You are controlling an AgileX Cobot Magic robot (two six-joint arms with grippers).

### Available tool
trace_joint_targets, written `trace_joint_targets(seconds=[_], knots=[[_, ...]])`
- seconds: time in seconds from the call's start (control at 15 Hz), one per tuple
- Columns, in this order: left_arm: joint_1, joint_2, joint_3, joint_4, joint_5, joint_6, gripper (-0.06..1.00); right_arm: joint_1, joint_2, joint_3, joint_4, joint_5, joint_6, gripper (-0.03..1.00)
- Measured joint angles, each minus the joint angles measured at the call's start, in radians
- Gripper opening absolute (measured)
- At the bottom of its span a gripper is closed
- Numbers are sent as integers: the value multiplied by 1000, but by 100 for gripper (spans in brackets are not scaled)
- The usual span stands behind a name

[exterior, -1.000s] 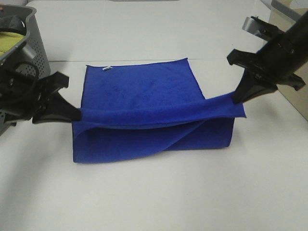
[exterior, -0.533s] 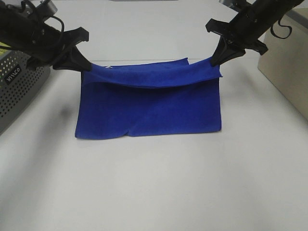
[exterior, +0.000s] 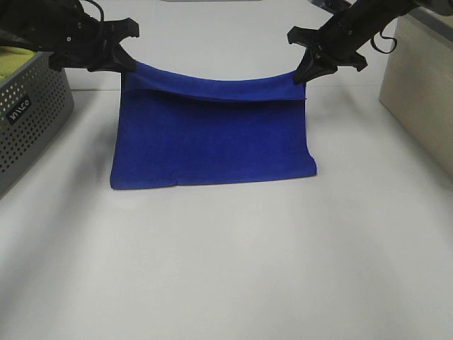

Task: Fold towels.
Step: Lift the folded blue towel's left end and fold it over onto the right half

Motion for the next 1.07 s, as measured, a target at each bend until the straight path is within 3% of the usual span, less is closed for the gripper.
trace_joint_targets(seconds=[0.33, 0.73, 1.07], knots=[[-5, 87, -11, -2, -224, -2, 0, 3, 93, -68, 37, -182, -9, 0], [-44, 221, -157, -16, -298, 33, 0, 24, 159, -70, 38, -372, -35, 0], [-44, 253, -162, -17, -391, 26, 2, 23, 190, -70, 72, -421, -35, 2]])
